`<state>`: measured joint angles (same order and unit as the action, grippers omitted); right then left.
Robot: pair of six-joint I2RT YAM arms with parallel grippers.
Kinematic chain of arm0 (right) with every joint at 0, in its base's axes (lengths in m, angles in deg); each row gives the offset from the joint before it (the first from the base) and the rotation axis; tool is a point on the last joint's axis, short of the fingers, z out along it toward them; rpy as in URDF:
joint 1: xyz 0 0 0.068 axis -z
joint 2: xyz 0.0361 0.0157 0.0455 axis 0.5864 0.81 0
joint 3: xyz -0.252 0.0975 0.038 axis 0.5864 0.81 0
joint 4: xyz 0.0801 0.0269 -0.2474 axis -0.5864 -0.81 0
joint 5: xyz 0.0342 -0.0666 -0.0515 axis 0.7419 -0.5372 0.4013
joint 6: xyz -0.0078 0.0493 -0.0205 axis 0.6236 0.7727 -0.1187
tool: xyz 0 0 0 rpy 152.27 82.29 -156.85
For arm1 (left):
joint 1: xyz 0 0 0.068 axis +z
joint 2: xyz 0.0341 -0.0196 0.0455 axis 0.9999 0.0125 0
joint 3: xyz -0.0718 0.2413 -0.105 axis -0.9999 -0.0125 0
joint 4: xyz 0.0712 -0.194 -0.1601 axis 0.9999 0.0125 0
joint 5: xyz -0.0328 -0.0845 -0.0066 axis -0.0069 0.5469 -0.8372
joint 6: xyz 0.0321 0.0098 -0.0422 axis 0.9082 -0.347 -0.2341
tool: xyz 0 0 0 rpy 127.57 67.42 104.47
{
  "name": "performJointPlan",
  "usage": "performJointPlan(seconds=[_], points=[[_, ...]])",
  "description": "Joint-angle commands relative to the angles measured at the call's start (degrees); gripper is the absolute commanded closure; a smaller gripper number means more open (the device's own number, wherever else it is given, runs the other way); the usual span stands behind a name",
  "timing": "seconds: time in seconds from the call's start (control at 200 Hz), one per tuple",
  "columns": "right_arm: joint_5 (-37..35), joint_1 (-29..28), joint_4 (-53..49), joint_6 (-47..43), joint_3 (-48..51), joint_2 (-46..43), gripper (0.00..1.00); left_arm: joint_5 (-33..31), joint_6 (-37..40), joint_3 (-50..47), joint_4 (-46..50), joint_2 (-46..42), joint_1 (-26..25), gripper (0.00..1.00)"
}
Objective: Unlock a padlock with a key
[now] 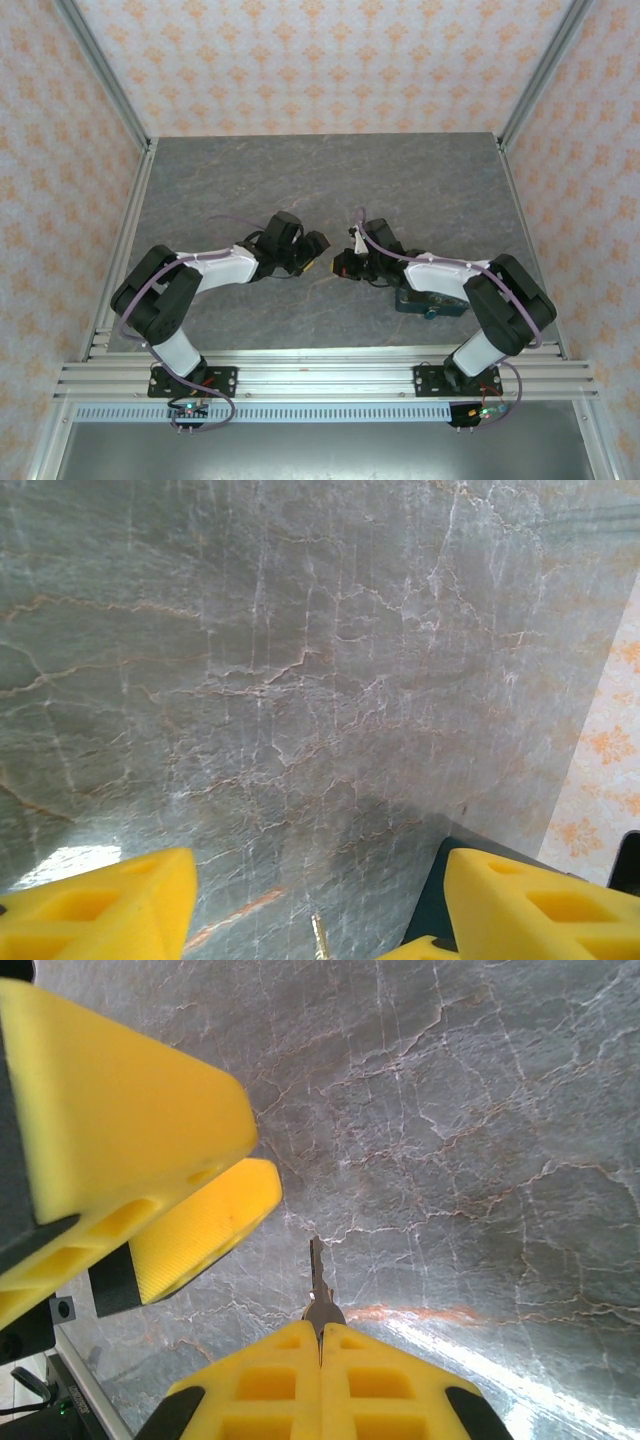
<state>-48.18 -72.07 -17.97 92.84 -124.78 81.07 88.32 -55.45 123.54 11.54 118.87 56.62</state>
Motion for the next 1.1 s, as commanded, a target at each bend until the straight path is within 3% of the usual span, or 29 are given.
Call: performJointPlan(seconds=[0.0,0.4,0.766,1.096], points=[[0.95,0.39,1.54,0.59,-1.76,-0.77,1.0,0.26,-0.7,1.57,-0.6,0.97,-0.76,0.37],[1.3,0.48,3.2,1.71,-1.41,-1.07,1.0,0.18,-1.14,2.81,-1.41,2.64,-1.87,0.42],[1.48,0.48,3.64,1.76,-1.15,-1.32,1.0,-0.02,-1.23,4.03,-1.46,4.19,-2.48,0.59],[1.58,0.58,4.6,2.12,-0.67,-1.36,1.0,-0.45,-0.96,4.5,-1.0,5.11,-2.84,0.62]])
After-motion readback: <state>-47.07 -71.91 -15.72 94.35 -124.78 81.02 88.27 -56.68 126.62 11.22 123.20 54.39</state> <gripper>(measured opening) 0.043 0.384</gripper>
